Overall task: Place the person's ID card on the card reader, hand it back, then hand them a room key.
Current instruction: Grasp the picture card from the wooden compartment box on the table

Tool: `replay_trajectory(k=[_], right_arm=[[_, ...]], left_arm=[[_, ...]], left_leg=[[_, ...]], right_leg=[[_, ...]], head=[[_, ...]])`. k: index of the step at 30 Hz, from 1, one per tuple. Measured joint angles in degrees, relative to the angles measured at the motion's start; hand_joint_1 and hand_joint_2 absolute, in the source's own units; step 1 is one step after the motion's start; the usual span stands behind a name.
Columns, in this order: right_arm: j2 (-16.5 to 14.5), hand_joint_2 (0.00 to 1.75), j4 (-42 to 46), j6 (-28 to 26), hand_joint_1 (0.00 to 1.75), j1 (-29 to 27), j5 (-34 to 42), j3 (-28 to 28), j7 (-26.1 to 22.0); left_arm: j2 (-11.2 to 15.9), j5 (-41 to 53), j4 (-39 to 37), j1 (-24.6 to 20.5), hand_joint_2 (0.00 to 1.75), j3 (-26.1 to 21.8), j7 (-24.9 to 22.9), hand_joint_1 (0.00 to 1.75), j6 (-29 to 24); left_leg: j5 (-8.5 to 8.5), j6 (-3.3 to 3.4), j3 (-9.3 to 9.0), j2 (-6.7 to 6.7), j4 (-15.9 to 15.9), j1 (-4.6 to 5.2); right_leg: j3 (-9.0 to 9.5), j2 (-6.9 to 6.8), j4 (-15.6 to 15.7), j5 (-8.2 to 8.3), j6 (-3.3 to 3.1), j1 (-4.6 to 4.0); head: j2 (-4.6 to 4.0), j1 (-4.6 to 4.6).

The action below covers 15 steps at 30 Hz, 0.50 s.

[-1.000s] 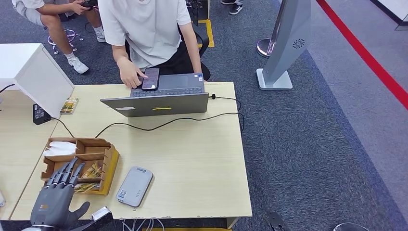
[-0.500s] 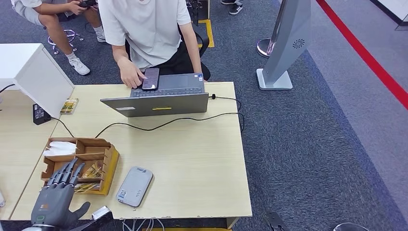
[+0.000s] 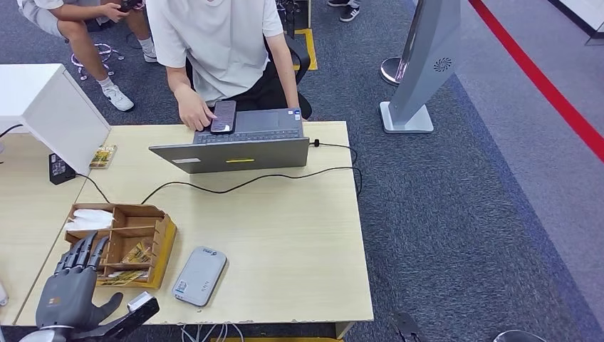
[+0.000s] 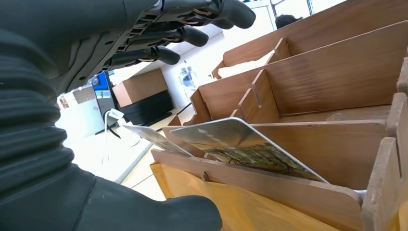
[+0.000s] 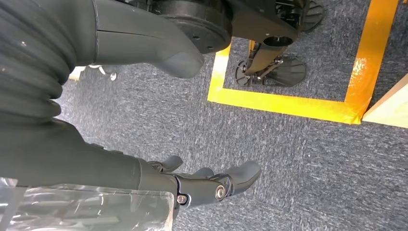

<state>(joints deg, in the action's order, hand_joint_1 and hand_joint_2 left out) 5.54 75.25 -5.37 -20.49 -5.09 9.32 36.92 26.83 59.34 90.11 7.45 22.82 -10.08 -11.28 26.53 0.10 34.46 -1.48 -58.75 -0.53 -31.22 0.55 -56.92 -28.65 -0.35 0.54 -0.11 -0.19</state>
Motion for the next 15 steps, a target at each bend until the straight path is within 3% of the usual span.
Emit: replay_trajectory(k=[11,15], right_arm=[[0.49,1.75,0.31,-0.01,0.00,-0.22,0.00,0.64,0.02],[0.62,1.75,0.31,-0.15,0.00,-0.23,0.41,0.71,0.02]], left_arm=[[-0.81,0.05,-0.76,0.00,1.75,-0.92,0.00,0.00,0.00],[-0.98,0.07,-0.87,0.00,1.75,-0.97,0.00,1.75,0.04]], left_leg=[[0.00,0.00,0.00,0.00,0.00,0.00],[0.00,0.00,0.00,0.00,-0.01,0.00]], right_leg=[[0.00,0.00,0.00,0.00,0.00,0.00],[0.01,0.00,0.00,0.00,0.00,0.00]], head=[[0.00,0.01],[0.00,0.01]])
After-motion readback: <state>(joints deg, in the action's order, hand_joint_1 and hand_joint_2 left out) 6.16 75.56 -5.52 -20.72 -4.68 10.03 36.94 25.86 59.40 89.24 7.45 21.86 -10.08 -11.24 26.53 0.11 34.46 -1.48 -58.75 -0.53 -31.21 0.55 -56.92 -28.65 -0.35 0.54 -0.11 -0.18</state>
